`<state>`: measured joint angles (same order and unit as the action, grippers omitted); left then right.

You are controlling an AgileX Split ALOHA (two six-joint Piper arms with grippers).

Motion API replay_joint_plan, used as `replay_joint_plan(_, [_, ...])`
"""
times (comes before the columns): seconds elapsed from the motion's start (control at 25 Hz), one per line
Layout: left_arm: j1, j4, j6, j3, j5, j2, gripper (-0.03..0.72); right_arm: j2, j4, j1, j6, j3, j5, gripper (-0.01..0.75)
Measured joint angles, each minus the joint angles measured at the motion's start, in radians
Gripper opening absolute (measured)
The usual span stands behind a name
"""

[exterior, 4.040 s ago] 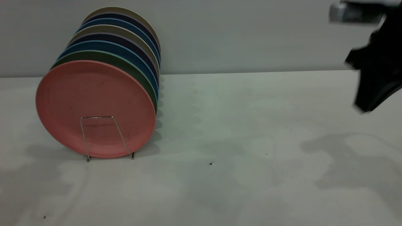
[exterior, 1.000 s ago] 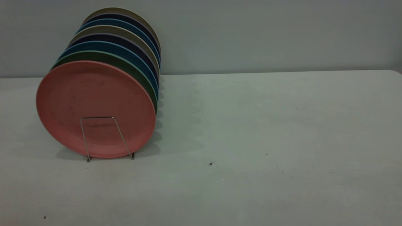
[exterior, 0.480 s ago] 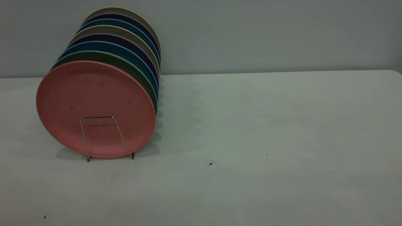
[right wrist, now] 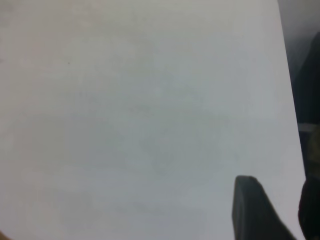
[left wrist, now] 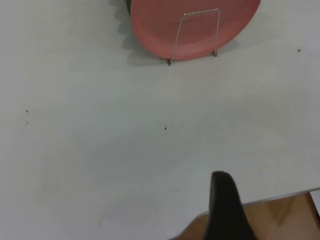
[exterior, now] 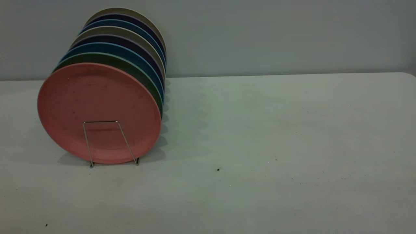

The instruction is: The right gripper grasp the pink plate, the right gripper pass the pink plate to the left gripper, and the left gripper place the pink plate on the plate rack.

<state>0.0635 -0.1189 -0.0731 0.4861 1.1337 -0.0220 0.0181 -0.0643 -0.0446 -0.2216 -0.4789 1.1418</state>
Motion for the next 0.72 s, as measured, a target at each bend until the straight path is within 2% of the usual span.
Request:
replay_joint_plan(0.24, [0.0,0.0,0.0,0.0,0.0,0.0,0.486,0.0,0.015,0.0,0.121,0.0,-0.001,0.244])
replay_joint_plan(0.72, [0.0,0.0,0.0,0.0,0.0,0.0,0.486,0.0,0.025,0.0,0.136,0.0,-0.001,0.244])
